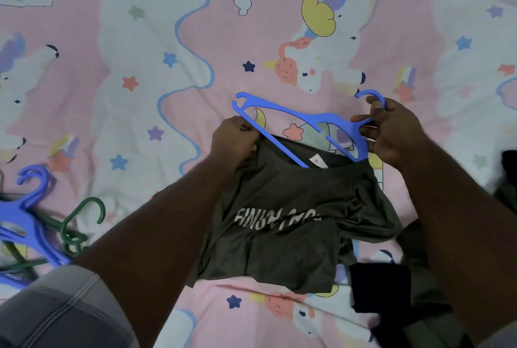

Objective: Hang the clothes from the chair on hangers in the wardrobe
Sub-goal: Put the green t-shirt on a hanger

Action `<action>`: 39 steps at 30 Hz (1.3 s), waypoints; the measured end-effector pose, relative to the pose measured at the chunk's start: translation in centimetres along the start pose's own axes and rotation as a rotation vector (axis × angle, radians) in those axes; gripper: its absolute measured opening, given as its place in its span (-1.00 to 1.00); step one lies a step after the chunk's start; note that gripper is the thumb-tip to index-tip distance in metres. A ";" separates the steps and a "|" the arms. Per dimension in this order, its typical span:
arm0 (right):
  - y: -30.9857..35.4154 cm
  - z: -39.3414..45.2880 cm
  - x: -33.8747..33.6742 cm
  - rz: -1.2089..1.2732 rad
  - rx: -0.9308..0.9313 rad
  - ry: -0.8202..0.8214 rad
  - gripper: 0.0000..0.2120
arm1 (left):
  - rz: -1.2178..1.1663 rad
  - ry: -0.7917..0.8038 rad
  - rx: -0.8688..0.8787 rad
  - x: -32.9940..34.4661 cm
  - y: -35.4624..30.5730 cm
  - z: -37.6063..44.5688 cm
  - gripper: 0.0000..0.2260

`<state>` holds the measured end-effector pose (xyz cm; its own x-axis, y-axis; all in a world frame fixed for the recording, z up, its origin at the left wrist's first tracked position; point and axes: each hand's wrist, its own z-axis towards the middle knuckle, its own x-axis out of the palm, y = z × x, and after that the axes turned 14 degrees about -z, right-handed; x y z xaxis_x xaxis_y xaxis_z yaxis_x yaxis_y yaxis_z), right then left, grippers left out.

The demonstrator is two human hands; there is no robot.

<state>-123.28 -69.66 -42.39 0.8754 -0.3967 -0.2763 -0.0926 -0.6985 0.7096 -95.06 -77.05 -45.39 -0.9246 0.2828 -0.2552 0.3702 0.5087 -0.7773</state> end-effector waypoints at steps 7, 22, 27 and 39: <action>1.5 -1.3 0.6 -0.068 -0.081 0.006 -0.75 | -0.352 0.015 -0.202 -6.1 -3.9 0.1 -0.96; 1.4 -3.2 2.9 -0.379 -0.293 0.009 -0.72 | -0.098 0.199 -0.204 -8.4 -9.0 -3.1 -0.75; 2.1 -4.9 2.6 -0.357 -0.379 0.067 -0.70 | -0.038 0.055 -0.004 -8.9 -6.9 -3.9 -0.81; 9.6 -14.9 3.1 -0.345 -0.641 0.094 -0.72 | 0.511 0.287 0.226 -9.9 -8.9 -11.3 -0.66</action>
<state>-114.38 -68.74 -26.73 0.8441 -0.1442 -0.5163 0.4664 -0.2772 0.8400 -88.19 -75.16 -29.47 -0.5630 0.6676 -0.4871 0.7021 0.0755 -0.7081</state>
